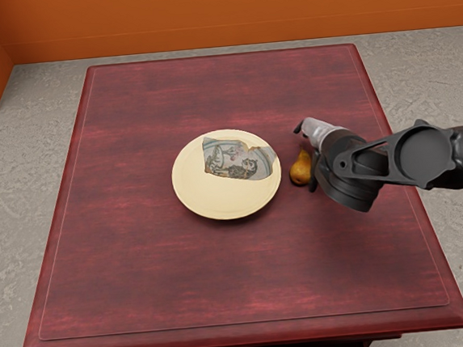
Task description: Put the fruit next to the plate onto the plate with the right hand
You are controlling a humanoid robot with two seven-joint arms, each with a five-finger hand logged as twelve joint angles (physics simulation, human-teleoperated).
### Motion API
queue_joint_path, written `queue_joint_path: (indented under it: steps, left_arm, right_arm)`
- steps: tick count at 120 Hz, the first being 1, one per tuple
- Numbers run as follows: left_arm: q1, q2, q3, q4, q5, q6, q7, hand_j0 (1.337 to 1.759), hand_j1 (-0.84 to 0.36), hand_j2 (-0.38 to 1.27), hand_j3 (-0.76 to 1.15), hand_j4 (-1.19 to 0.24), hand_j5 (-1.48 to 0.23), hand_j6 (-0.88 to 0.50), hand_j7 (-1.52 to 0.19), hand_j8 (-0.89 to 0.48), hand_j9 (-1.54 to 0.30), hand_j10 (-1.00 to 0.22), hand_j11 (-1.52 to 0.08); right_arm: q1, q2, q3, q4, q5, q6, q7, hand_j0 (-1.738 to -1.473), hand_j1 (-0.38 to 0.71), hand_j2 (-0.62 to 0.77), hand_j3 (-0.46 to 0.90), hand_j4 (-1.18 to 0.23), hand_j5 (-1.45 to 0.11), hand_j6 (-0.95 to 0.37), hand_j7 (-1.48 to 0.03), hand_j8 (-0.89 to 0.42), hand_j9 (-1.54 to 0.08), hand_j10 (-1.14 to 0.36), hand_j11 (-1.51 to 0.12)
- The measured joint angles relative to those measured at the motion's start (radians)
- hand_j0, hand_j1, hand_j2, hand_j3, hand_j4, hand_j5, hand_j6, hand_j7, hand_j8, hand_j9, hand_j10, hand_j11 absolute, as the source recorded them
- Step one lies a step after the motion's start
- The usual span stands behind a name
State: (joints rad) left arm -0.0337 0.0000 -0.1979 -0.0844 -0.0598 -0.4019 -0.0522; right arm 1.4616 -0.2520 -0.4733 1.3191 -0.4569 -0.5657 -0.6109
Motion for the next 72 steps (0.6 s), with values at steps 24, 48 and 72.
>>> queue_joint_path:
  steps: [24,48,72]
  left_arm:
    - [0.001,0.000,0.000,0.000,0.000,0.000,0.000,1.658,0.33,0.00,0.00,-0.01,-0.02,-0.01,-0.02,-0.01,-0.02,-0.01,-0.02]
    - [0.000,0.000,0.000,0.000,0.000,0.000,0.000,1.658,0.33,0.00,0.00,-0.01,-0.02,-0.01,-0.02,-0.01,-0.02,-0.01,-0.02]
    - [0.000,0.000,0.000,0.000,0.000,0.000,0.000,1.658,0.33,0.00,0.00,-0.01,-0.02,-0.01,-0.02,-0.01,-0.02,-0.01,-0.02]
  right_arm:
    - [-0.001,0.001,-0.006,-0.006,0.000,0.000,0.000,-1.658,-0.08,-0.04,0.00,-0.23,-0.30,-0.23,-0.30,-0.23,-0.30,-0.23,-0.30]
    - [0.000,0.002,-0.007,-0.007,-0.001,0.000,0.000,-1.658,-0.05,-0.05,0.00,-0.25,-0.32,-0.25,-0.32,-0.25,-0.32,-0.25,-0.32]
    - [0.002,0.023,-0.006,-0.017,-0.002,0.000,0.000,-1.658,-0.01,-0.03,0.00,-0.29,-0.38,-0.29,-0.38,-0.29,-0.38,-0.29,-0.38]
